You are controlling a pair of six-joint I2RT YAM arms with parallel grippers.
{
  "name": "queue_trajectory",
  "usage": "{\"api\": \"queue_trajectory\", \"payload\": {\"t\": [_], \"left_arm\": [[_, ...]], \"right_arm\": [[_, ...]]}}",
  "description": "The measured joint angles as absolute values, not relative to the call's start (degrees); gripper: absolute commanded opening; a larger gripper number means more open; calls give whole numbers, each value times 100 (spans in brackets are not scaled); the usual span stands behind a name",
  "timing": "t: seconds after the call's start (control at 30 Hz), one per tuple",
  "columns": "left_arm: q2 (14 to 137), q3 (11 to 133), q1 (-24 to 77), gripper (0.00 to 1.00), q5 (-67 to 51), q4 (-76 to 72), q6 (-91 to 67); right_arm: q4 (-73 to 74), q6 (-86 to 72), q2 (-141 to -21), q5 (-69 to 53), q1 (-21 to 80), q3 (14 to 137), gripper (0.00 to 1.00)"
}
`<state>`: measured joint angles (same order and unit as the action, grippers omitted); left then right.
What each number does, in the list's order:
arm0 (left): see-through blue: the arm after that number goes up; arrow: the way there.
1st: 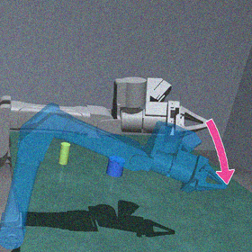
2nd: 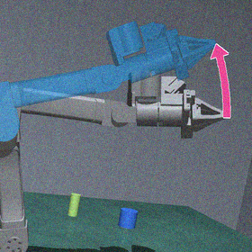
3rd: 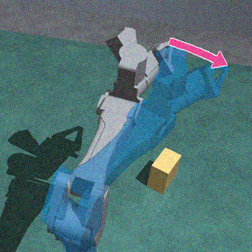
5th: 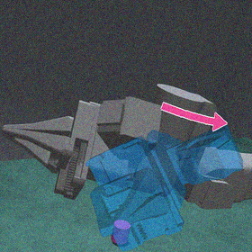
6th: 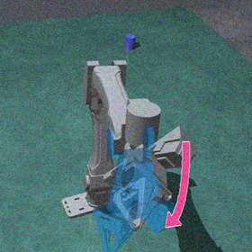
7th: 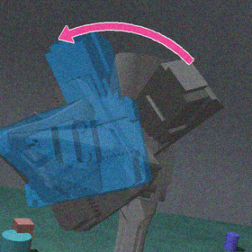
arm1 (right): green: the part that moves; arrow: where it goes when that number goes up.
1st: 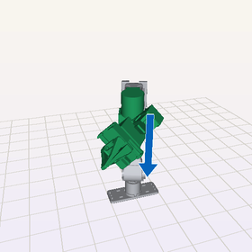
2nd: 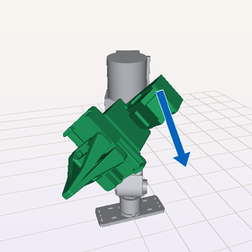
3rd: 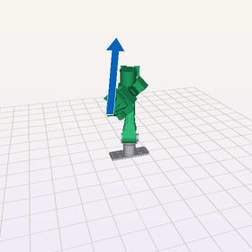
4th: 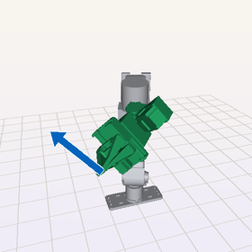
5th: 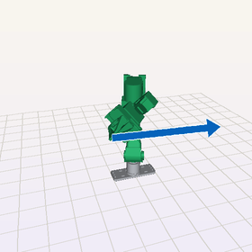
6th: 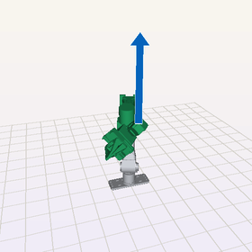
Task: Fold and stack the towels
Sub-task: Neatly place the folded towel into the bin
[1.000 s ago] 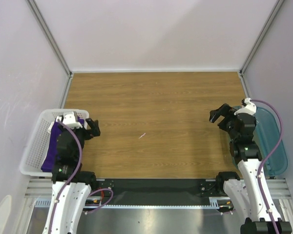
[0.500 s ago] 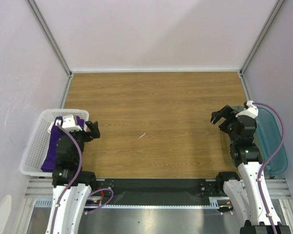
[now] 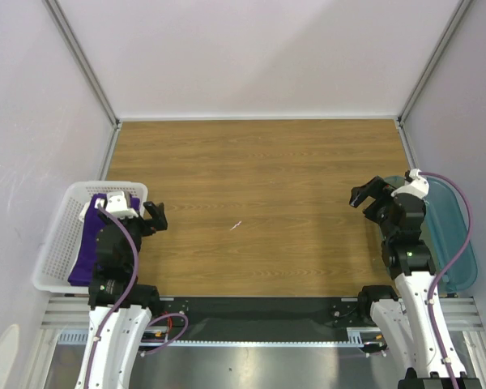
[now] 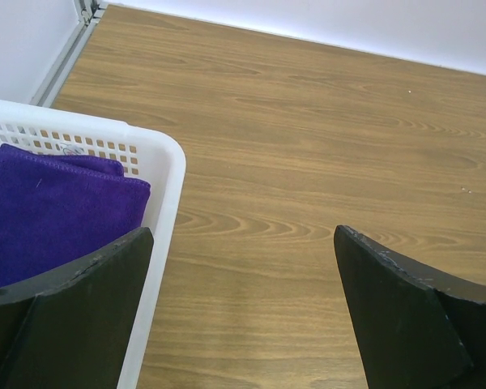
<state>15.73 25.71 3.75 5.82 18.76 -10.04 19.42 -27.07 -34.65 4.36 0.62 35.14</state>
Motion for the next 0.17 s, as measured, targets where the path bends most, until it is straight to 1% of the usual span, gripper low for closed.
{"api": "queue_trajectory", "payload": {"t": [0.17], "left_arm": [[1594,2571,375,100,582,1848,-1002]], "right_arm": [[1944,-2707,-3468,482,62,3498,100]]}}
